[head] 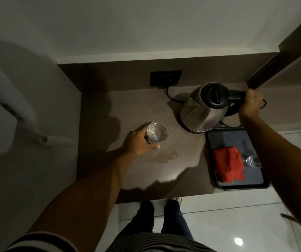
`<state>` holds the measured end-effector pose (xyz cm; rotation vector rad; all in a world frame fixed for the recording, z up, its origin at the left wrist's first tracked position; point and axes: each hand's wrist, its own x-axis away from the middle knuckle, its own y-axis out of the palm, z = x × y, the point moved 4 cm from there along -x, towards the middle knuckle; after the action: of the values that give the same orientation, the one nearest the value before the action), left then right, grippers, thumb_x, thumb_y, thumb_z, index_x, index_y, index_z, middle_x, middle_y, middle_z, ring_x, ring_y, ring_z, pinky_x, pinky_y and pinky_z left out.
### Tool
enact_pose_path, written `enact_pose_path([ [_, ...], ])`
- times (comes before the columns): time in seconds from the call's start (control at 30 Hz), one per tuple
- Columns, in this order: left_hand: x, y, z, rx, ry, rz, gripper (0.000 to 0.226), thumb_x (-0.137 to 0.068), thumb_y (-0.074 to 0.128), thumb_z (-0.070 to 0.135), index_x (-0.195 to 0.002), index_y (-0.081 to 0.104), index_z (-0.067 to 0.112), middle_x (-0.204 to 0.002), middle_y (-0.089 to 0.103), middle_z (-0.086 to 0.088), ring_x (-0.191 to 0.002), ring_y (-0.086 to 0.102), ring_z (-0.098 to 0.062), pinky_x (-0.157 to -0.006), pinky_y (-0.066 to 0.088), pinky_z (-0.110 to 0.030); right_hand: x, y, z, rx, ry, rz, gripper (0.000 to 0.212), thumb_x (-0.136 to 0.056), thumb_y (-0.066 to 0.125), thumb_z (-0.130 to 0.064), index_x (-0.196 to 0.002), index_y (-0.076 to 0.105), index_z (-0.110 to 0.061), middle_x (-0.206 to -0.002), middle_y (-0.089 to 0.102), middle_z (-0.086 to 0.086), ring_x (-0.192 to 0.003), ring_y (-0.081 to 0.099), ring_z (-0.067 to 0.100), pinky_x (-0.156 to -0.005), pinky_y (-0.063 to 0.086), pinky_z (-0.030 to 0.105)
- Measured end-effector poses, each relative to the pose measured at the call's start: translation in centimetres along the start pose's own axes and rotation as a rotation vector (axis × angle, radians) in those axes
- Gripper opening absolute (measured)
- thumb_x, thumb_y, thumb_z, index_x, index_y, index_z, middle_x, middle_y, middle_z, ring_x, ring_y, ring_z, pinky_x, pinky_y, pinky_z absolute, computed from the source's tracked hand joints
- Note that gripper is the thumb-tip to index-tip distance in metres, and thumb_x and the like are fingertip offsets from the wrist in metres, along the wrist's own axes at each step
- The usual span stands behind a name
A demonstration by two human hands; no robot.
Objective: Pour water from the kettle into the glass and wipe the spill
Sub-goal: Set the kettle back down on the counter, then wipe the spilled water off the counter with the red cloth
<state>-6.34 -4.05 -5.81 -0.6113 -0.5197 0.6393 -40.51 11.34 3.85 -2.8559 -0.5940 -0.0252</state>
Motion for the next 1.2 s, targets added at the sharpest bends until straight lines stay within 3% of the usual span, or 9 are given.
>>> enact_pose_path([
  [0.27,0.1,0.3,0.0,0.003,-0.014,0.004,0.098,-0.052,0.091,0.053,-0.138,0.048,0.036,-0.122,0.069,0.005,-0.107,0.065,-0.02,-0.089,0.055,-0.038,-0.5,-0.2,-0.1,0.204,-0.07,-0.032,0.039,-0.104,0.03,-0.039,-0.075,0.051,-0.026,-0.078,0.054,-0.003,-0.078,0.054,0.015,-0.076,0.044,0.036],
  [0.37,0.1,0.4,-0.2,0.012,-0.027,0.0,0.099,-0.051,0.092,0.051,-0.138,0.047,0.036,-0.121,0.069,0.005,-0.105,0.066,-0.02,-0.089,0.055,-0.039,1.3,-0.7,0.5,0.189,-0.066,0.035,0.047,-0.101,0.032,-0.05,-0.118,0.053,-0.012,-0.113,0.06,0.01,-0.102,0.059,0.015,-0.084,0.05,0.021],
  [0.43,0.3,0.3,-0.2,0.023,-0.034,-0.007,0.098,-0.053,0.092,0.048,-0.139,0.046,0.036,-0.123,0.068,0.005,-0.106,0.065,-0.019,-0.09,0.054,-0.037,4.3,-1.5,2.0,0.226,-0.097,0.056,0.06,-0.099,0.041,-0.051,-0.14,0.035,-0.008,-0.136,0.05,0.015,-0.121,0.052,0.022,-0.097,0.047,0.02],
  [0.53,0.9,0.3,-0.1,0.017,-0.015,-0.04,0.099,-0.064,0.092,0.038,-0.146,0.038,0.03,-0.132,0.063,0.001,-0.109,0.065,-0.018,-0.094,0.052,-0.039,10.6,-3.2,6.3,0.561,-0.129,-0.048,0.066,-0.094,0.048,-0.06,-0.146,0.029,-0.025,-0.15,0.036,0.006,-0.135,0.039,0.023,-0.11,0.036,0.043],
  [0.63,2.1,-0.2,-0.4,-0.012,0.024,0.005,0.093,-0.073,0.087,0.029,-0.15,0.036,0.02,-0.142,0.056,-0.008,-0.124,0.057,-0.024,-0.101,0.049,-0.046,15.6,-4.9,11.0,0.918,-0.062,-0.209,0.075,-0.087,0.037,-0.073,-0.149,0.022,-0.032,-0.161,0.02,0.003,-0.146,0.02,0.033,-0.113,0.019,0.061],
  [0.77,4.3,-1.2,-2.7,-0.135,0.007,0.099,0.075,-0.091,0.067,0.038,-0.152,0.033,0.012,-0.157,0.037,-0.013,-0.143,0.036,-0.031,-0.112,0.037,-0.048,17.5,-6.2,14.3,1.024,0.053,-0.273,0.082,-0.081,0.022,-0.081,-0.152,0.01,-0.041,-0.165,0.003,0.002,-0.148,0.008,0.04,-0.111,0.012,0.069],
  [0.9,5.8,-1.7,-6.7,-0.333,-0.063,0.06,0.067,-0.099,0.044,0.05,-0.156,0.023,0.022,-0.164,0.02,-0.006,-0.148,0.022,-0.029,-0.115,0.028,-0.052,17.1,-5.9,14.2,1.077,0.047,-0.268,0.081,-0.083,0.026,-0.075,-0.153,0.013,-0.037,-0.165,0.006,0.007,-0.147,0.012,0.043,-0.11,0.016,0.069],
  [1.07,7.9,-1.8,-9.6,-0.535,-0.005,0.075,0.072,-0.097,0.018,0.062,-0.152,0.033,0.018,-0.162,0.025,-0.011,-0.149,0.02,-0.029,-0.116,0.023,-0.05,16.7,-5.5,13.5,1.109,-0.001,-0.263,0.072,-0.089,0.036,-0.056,-0.15,0.034,-0.017,-0.157,0.023,0.024,-0.138,0.024,0.053,-0.108,0.024,0.07],
  [1.2,8.1,-1.5,-10.3,-0.577,0.027,0.085,0.069,-0.097,0.023,0.058,-0.152,0.035,0.019,-0.163,0.022,-0.01,-0.15,0.02,-0.028,-0.117,0.018,-0.046,16.1,-5.3,13.7,1.16,-0.047,-0.269,0.056,-0.094,0.06,-0.028,-0.143,0.042,-0.008,-0.144,0.035,0.034,-0.127,0.034,0.058,-0.103,0.035,0.067],
])
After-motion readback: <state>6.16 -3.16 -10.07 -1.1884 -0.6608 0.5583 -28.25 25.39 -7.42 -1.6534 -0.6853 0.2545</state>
